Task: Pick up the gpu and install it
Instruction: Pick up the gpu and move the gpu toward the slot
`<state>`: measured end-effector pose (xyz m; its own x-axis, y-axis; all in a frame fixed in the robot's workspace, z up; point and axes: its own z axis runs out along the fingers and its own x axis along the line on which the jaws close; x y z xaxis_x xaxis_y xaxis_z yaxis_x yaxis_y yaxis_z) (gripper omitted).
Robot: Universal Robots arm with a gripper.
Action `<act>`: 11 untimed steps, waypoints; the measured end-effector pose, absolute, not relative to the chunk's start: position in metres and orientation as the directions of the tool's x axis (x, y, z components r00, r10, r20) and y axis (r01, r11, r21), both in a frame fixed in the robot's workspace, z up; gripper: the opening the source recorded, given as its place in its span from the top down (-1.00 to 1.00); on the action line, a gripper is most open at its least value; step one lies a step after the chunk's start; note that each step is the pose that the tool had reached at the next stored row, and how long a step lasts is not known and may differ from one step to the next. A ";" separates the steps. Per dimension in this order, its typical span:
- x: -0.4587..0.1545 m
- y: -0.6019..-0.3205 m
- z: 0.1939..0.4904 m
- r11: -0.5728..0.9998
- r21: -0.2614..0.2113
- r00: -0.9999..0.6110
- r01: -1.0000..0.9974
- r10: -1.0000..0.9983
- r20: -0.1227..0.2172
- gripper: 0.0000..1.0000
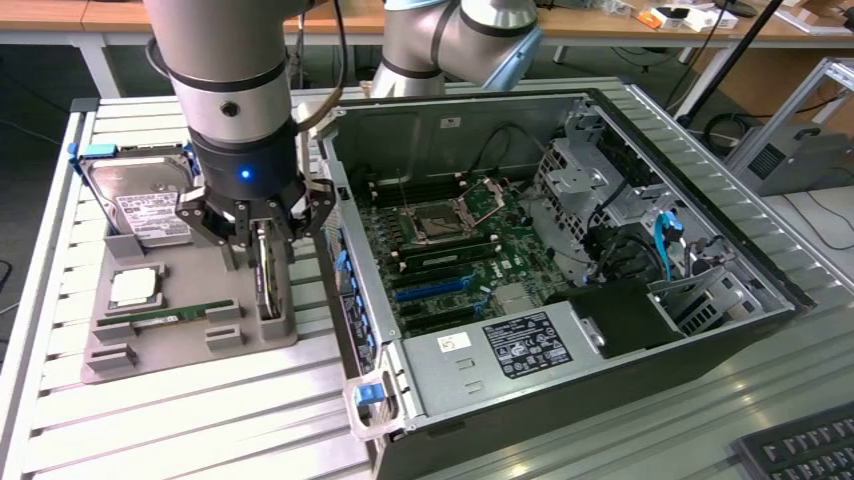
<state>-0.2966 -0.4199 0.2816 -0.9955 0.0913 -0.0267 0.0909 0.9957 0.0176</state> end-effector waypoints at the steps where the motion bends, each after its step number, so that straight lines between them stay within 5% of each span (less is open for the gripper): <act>1: -0.297 -0.420 0.281 0.996 0.017 -0.995 0.091 0.091 -0.027 0.15; 11: -0.297 -0.420 0.278 0.996 0.017 -0.995 0.091 0.091 -0.027 0.15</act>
